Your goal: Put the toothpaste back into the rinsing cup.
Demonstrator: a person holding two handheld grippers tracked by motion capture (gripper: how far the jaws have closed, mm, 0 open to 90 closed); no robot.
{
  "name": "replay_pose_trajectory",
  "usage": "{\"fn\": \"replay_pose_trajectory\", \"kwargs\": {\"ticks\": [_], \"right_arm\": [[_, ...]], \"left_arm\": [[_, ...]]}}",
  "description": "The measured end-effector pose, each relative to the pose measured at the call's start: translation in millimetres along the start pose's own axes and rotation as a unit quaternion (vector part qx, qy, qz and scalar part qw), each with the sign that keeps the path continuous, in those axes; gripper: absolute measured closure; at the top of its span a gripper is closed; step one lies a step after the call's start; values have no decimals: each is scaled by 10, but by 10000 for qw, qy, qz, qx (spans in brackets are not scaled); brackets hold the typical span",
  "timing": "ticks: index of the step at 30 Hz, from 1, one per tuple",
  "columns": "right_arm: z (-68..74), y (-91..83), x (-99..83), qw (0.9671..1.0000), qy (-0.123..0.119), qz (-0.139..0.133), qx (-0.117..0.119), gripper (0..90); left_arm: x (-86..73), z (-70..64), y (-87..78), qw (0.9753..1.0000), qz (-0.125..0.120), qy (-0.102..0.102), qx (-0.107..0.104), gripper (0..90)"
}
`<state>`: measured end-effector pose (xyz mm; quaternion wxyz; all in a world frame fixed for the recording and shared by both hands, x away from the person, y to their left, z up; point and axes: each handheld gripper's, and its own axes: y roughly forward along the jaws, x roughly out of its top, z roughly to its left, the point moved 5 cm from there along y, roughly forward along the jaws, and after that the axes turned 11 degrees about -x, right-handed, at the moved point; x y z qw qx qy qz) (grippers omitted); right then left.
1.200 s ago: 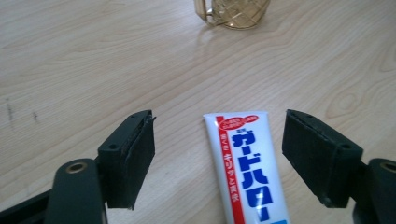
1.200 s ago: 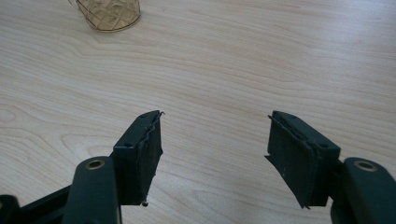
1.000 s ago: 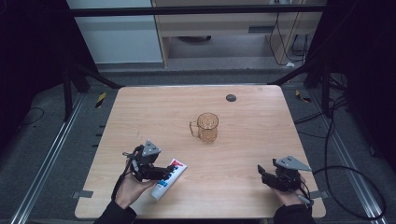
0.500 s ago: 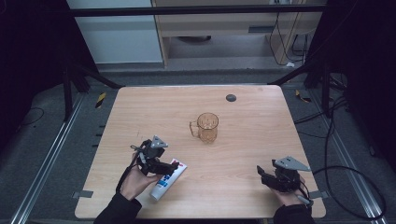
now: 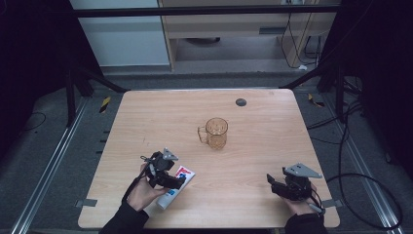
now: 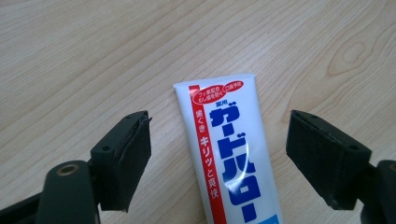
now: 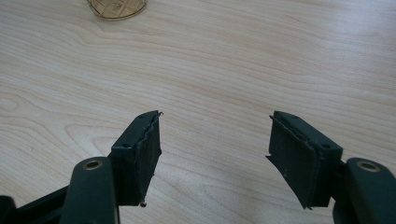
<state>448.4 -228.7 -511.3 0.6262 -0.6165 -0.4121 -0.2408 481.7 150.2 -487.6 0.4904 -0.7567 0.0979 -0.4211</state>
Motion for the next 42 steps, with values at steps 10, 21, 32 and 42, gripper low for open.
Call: {"fn": "replay_pose_trajectory", "kwargs": {"ticks": [10,21,32,42], "right_arm": [[17,5,2,10000,4,9,21,339],[33,21,-2,10000,-46,42,54,342],[44,29,-5,9999,-69,67,75,344],[46,30,-7,9999,-75,77,83,347]], "left_arm": [[-19,23,80,9997,225,-38,-51,223],[-37,3,195,9991,429,3,-55,231],[-53,-9,272,9986,536,14,-39,241],[-76,-7,326,9981,619,-54,-19,277]]}}
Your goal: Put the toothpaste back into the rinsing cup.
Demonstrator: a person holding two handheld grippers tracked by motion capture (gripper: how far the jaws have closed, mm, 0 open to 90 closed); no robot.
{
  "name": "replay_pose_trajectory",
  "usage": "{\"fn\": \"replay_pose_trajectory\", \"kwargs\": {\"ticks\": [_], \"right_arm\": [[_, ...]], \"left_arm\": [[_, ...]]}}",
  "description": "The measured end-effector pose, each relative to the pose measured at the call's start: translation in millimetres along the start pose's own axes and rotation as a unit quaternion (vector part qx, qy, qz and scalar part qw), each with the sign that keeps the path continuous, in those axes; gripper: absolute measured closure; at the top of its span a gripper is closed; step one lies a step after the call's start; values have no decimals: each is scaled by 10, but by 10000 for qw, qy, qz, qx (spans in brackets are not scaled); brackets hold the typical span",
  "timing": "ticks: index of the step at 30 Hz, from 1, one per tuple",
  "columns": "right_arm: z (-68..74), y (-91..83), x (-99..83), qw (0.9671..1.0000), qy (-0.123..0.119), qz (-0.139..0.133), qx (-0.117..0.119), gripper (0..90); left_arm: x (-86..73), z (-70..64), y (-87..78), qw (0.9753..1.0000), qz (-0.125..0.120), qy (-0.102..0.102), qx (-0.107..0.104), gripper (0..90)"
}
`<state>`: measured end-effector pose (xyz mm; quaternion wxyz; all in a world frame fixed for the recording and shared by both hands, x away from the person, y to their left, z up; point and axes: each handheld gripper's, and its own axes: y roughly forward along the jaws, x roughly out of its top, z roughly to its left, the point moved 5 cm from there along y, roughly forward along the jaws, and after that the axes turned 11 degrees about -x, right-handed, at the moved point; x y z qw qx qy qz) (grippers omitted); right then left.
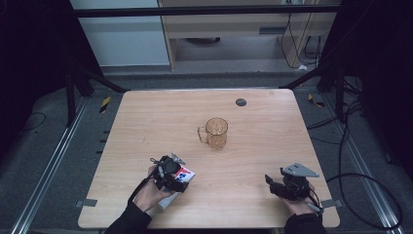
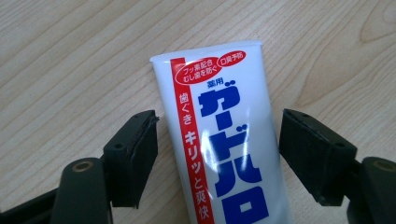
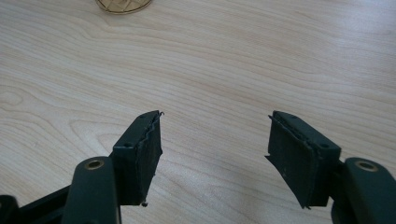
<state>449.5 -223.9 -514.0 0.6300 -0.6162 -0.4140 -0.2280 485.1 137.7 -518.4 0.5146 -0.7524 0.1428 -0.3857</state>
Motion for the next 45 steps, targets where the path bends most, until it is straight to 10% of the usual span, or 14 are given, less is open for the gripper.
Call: {"fn": "replay_pose_trajectory", "kwargs": {"ticks": [21,34,45], "right_arm": [[1,5,-3,10000,-41,12,-5,354],[-7,6,-3,10000,-60,2,-11,358],[-12,0,-2,10000,-53,-12,-13,362]], "left_arm": [[18,-38,18,9999,123,-90,59,405],[17,-87,-136,9998,110,-40,-179,643],[49,-55,-390,9990,-417,-46,-136,693]]}}
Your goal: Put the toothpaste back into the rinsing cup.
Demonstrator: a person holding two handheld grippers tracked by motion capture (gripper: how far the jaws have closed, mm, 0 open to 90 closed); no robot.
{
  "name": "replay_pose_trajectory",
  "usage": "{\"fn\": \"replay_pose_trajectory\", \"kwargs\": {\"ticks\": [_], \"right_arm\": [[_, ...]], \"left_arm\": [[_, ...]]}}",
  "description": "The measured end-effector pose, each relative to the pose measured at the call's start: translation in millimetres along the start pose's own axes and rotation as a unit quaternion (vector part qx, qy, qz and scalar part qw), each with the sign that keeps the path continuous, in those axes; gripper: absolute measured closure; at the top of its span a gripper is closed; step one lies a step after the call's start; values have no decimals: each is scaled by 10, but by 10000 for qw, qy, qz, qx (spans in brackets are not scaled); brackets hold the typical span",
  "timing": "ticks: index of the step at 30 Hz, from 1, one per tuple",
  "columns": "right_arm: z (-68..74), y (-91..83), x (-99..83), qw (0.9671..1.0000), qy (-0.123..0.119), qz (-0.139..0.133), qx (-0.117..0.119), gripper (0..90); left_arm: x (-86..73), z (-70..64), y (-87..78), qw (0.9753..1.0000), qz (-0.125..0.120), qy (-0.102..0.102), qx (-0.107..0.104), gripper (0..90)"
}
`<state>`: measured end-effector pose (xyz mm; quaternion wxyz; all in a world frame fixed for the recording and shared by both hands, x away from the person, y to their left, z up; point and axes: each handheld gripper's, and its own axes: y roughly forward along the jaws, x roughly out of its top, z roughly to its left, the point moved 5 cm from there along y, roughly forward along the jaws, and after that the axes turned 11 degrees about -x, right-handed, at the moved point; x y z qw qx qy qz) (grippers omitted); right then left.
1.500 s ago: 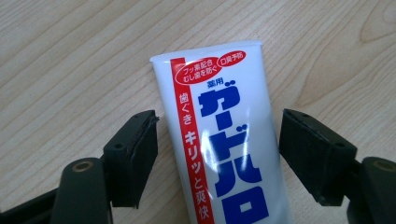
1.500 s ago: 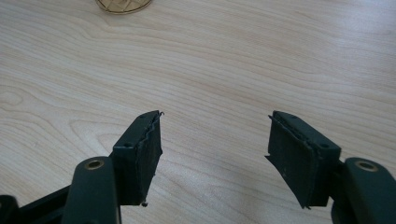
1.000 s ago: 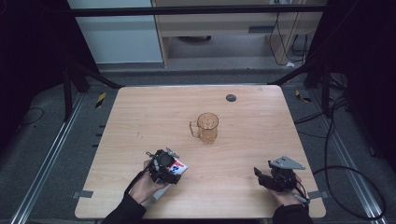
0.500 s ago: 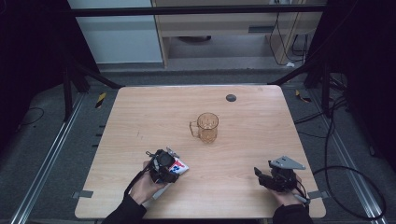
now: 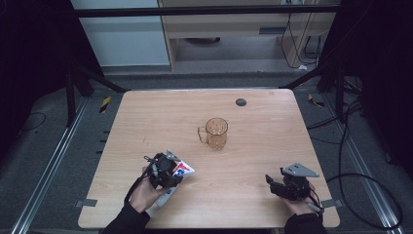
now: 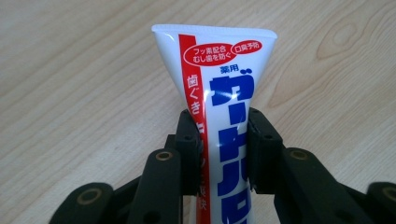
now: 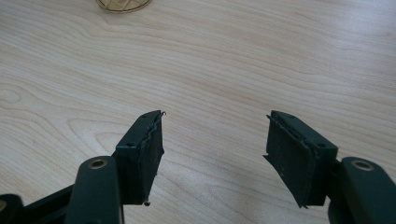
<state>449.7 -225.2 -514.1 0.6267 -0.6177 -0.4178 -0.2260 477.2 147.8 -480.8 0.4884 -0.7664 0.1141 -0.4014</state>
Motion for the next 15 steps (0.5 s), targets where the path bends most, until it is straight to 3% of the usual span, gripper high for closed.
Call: {"fn": "replay_pose_trajectory", "kwargs": {"ticks": [7,15], "right_arm": [[0,-1,0,10000,-7,-13,-6,363],[1,-5,2,10000,7,-45,-9,366]], "left_arm": [[80,22,-281,9978,-655,-26,46,700],[161,5,-517,9910,-1323,53,216,702]]}}
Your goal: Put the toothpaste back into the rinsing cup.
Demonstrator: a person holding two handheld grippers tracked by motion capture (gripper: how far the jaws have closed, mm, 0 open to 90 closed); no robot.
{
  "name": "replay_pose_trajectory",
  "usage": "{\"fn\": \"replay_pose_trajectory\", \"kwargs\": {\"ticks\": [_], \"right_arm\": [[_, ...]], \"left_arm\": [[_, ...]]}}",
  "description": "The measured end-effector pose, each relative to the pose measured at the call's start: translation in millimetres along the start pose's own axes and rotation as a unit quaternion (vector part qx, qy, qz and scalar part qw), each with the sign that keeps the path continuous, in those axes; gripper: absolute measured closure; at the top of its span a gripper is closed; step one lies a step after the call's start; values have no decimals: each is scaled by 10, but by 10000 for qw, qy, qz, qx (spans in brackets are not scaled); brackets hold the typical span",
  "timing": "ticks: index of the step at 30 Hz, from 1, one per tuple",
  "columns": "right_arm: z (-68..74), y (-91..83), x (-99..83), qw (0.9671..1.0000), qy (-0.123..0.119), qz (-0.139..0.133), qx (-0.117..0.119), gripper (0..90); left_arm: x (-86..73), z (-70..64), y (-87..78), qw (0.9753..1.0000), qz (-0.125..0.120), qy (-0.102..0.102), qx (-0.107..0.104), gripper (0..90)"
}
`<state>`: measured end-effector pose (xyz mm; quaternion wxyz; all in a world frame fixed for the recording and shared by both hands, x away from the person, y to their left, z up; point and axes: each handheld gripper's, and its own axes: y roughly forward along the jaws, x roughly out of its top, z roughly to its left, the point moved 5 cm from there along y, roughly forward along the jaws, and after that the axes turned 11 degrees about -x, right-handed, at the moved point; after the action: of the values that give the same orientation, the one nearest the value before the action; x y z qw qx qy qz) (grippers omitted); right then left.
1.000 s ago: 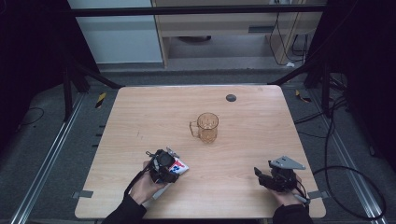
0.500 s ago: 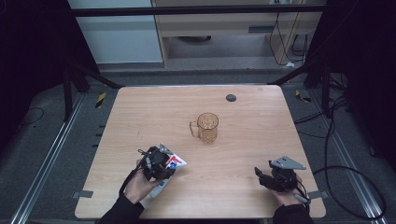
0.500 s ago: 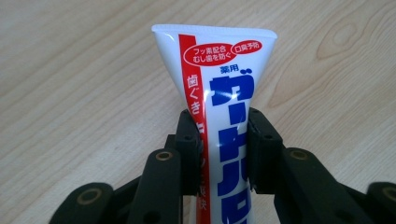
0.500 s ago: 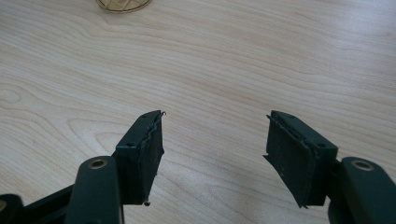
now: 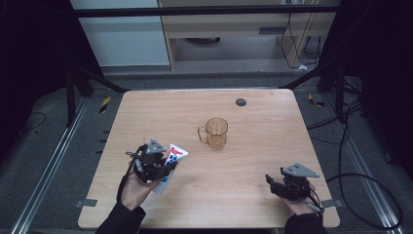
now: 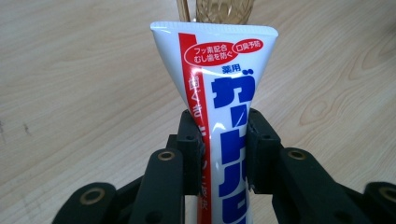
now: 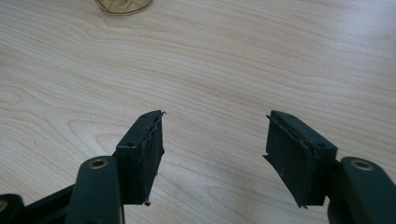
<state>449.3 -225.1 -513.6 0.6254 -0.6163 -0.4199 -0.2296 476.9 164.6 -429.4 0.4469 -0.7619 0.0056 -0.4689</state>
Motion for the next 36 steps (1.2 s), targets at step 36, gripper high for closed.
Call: {"fn": "replay_pose_trajectory", "kwargs": {"ticks": [36], "right_arm": [[-20,1,9,9999,16,-129,-71,364]], "left_arm": [[803,157,-204,9650,-2525,-325,631,703]]}}
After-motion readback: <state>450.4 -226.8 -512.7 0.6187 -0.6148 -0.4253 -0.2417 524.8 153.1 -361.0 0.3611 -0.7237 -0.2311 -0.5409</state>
